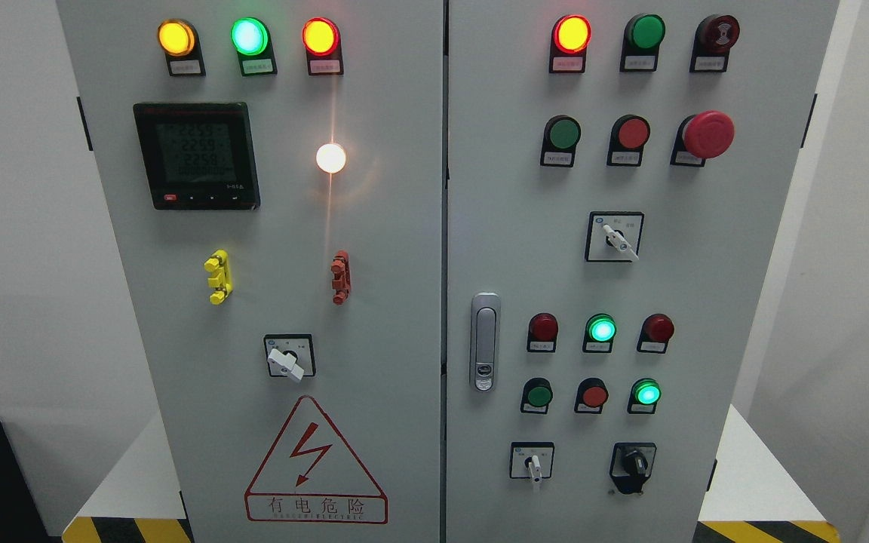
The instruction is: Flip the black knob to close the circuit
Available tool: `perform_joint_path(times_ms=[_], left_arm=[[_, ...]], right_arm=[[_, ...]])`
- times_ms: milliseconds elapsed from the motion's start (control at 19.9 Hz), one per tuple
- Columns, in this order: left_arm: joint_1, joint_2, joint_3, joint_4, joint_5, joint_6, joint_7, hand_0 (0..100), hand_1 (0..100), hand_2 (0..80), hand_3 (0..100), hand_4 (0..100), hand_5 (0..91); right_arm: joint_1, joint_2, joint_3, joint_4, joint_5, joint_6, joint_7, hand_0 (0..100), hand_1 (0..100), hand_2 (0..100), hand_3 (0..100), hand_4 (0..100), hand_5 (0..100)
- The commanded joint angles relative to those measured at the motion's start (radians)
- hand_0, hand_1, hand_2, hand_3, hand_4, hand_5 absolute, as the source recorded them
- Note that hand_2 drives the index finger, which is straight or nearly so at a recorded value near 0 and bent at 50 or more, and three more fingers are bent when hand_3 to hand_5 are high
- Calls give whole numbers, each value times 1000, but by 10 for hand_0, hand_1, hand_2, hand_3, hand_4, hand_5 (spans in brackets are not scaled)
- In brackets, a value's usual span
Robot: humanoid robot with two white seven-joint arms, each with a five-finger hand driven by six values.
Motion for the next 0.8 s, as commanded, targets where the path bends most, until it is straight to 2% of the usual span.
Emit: perform_joint_path(times_ms=[0,151,251,402,603,754], left_arm=[[0,0,0,0,0,0,1,120,556,0,0,0,0],[0,0,0,0,0,0,1,120,556,0,0,0,0],[0,0,0,0,0,0,1,120,556,0,0,0,0],[0,0,0,0,0,0,1,120,556,0,0,0,0],[0,0,0,0,0,0,1,120,556,0,0,0,0],[0,0,0,0,0,0,1,120,556,0,0,0,0]], right_arm=[[-6,-2,-19,15,-20,1,1,0,144,0,0,0,0],[-13,-5,-19,21,-18,1,3,0,145,0,0,0,0],[-16,-5,-18,21,-17,1,24,0,145,0,0,0,0],[-18,-5,-16,-3,-8,2,35,0,147,0,0,0,0],[-15,-12,-10,-133,6,16,30,0,169,0,0,0,0],[-15,-37,-13,-250,101,76,23,0,190,0,0,0,0]])
